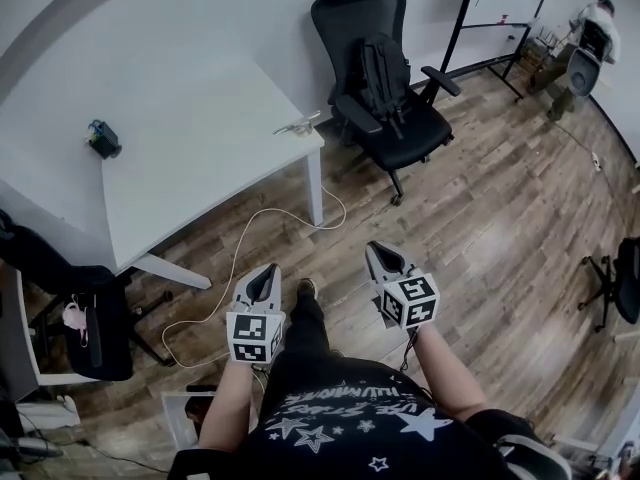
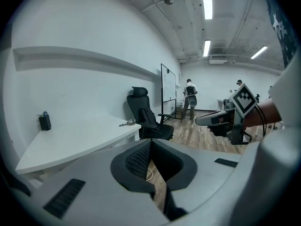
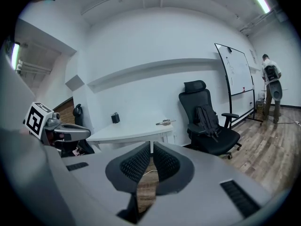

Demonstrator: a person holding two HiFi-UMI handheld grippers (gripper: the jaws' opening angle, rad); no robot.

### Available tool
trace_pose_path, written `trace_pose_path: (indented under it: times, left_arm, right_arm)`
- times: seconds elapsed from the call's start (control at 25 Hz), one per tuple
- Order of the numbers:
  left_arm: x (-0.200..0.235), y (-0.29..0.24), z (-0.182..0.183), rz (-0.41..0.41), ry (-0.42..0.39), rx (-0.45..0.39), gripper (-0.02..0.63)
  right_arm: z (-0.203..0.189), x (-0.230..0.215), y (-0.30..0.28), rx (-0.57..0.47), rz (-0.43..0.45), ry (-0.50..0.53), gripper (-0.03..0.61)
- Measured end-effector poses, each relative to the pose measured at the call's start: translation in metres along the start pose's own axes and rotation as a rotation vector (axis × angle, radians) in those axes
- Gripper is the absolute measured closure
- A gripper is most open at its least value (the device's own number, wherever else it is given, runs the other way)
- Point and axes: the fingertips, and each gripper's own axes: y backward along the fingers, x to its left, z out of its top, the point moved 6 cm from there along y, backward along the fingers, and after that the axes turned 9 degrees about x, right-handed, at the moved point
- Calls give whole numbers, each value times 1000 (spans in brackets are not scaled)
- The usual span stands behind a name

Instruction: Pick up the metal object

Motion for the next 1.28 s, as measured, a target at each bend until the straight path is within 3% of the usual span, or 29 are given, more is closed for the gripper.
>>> trace_pose_path:
  times: [0.68, 0.92, 1.28]
  left_arm:
    - [126, -189, 102, -67, -41, -3, 594]
    - [164, -245, 134, -56, -135, 9, 594]
    - [198, -328, 163, -64, -237, 13, 592]
  right_arm:
    - [102, -73, -156, 32, -96, -12, 526]
    - [136, -93, -204, 43, -133, -30, 526]
    - [157, -119, -264, 73, -185, -71, 526]
